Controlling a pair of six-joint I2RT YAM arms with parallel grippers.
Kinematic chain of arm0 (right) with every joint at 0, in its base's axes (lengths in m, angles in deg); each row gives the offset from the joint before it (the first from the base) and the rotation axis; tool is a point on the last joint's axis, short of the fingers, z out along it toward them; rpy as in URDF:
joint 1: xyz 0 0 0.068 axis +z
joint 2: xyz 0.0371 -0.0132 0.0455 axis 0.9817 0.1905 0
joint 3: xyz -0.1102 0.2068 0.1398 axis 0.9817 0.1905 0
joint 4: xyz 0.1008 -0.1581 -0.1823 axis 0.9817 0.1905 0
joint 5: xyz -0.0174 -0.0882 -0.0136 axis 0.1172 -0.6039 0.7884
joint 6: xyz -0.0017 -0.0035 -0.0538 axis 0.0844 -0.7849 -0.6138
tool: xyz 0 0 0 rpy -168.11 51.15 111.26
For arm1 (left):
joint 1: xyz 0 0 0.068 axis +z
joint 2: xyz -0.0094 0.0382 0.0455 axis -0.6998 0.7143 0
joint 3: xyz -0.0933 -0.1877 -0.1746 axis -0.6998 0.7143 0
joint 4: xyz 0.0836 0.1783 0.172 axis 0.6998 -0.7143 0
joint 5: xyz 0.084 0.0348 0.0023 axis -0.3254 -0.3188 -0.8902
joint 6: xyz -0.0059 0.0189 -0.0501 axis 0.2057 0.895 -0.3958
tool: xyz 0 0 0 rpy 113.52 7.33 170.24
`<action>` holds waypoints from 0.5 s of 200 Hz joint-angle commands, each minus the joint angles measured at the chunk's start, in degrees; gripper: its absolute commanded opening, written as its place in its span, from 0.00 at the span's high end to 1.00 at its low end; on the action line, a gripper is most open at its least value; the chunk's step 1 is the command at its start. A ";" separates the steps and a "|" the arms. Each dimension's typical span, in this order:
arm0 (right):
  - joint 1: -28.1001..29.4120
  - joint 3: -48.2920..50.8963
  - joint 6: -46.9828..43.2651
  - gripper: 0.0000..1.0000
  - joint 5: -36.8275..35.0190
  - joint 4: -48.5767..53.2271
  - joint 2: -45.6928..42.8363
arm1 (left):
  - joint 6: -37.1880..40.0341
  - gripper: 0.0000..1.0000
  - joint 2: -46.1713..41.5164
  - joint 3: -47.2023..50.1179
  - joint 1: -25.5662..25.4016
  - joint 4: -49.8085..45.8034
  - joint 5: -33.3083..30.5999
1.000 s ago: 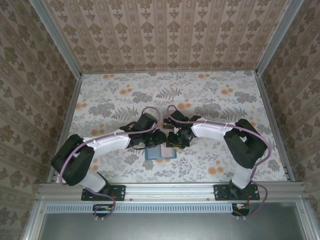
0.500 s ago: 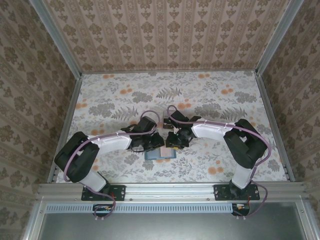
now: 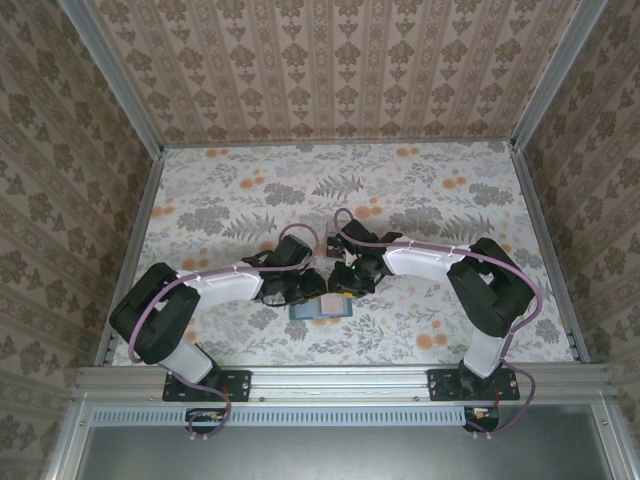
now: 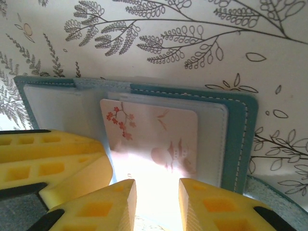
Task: Take the credit cards out of the card holder
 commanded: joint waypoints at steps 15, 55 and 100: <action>0.24 1.03 0.76 0.70 2.06 -1.58 2.35 | 0.27 0.78 0.48 0.85 0.39 -0.70 -0.57; 0.25 1.36 0.53 0.70 1.95 -1.38 2.99 | -0.50 0.79 1.22 1.95 0.44 2.61 -0.13; 0.25 1.82 0.50 0.70 2.19 -1.58 2.97 | -2.95 0.81 3.05 4.07 0.65 11.14 2.91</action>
